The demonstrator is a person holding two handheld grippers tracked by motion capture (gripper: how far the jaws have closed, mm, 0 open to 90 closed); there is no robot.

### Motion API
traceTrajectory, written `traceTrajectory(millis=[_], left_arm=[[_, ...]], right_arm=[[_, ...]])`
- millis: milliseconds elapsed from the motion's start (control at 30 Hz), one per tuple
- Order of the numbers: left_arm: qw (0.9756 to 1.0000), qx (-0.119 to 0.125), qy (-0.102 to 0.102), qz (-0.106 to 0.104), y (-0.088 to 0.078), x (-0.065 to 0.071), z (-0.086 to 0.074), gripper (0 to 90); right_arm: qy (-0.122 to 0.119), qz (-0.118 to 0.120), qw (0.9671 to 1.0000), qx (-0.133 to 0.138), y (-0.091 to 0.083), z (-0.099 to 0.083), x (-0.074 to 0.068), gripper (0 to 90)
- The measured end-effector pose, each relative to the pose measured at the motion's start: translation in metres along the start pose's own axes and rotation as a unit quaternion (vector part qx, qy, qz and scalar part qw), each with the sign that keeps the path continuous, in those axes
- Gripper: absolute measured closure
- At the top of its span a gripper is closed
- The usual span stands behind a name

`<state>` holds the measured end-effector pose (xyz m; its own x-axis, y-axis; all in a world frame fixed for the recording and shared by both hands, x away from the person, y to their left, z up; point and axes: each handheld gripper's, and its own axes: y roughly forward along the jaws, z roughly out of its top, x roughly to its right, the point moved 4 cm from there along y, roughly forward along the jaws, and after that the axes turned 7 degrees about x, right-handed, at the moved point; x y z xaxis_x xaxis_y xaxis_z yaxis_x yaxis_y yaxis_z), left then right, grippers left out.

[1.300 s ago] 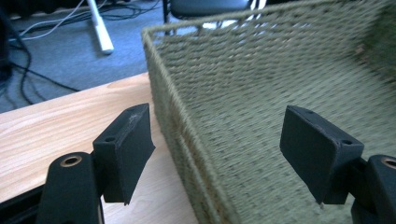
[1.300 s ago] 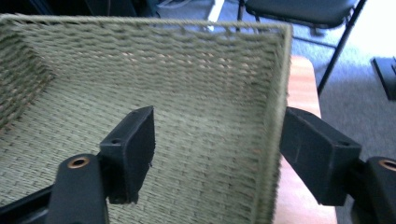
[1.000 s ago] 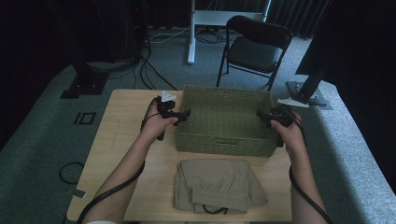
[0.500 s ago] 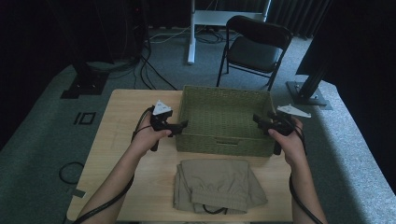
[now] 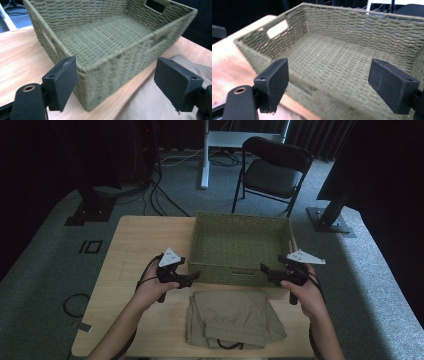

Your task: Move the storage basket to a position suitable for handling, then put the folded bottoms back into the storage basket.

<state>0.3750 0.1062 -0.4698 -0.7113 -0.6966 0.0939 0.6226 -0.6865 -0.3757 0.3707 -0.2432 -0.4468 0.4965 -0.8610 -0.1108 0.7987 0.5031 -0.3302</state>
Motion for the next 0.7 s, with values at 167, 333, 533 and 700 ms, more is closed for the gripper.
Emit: traceTrajectory(millis=[167,333,533,700], left_arm=[[1.0000,0.003,-0.002,-0.008,-0.005,0.008,-0.006,20.0],[0.9997,-0.005,0.006,-0.023,-0.009,0.020,-0.017,19.9],[0.9992,-0.017,0.004,-0.037,-0.010,0.032,-0.029,19.9],[0.9987,-0.025,0.004,-0.045,-0.008,0.038,-0.039,19.9]], right_arm=[[-0.007,0.019,0.9998,0.001,-0.006,-0.010,-0.013,16.5],[-0.017,0.039,0.9991,-0.002,-0.015,-0.024,-0.028,16.5],[-0.025,0.051,0.9984,-0.002,-0.024,-0.037,-0.038,16.5],[-0.032,0.054,0.9980,-0.006,-0.025,-0.052,-0.040,16.5]])
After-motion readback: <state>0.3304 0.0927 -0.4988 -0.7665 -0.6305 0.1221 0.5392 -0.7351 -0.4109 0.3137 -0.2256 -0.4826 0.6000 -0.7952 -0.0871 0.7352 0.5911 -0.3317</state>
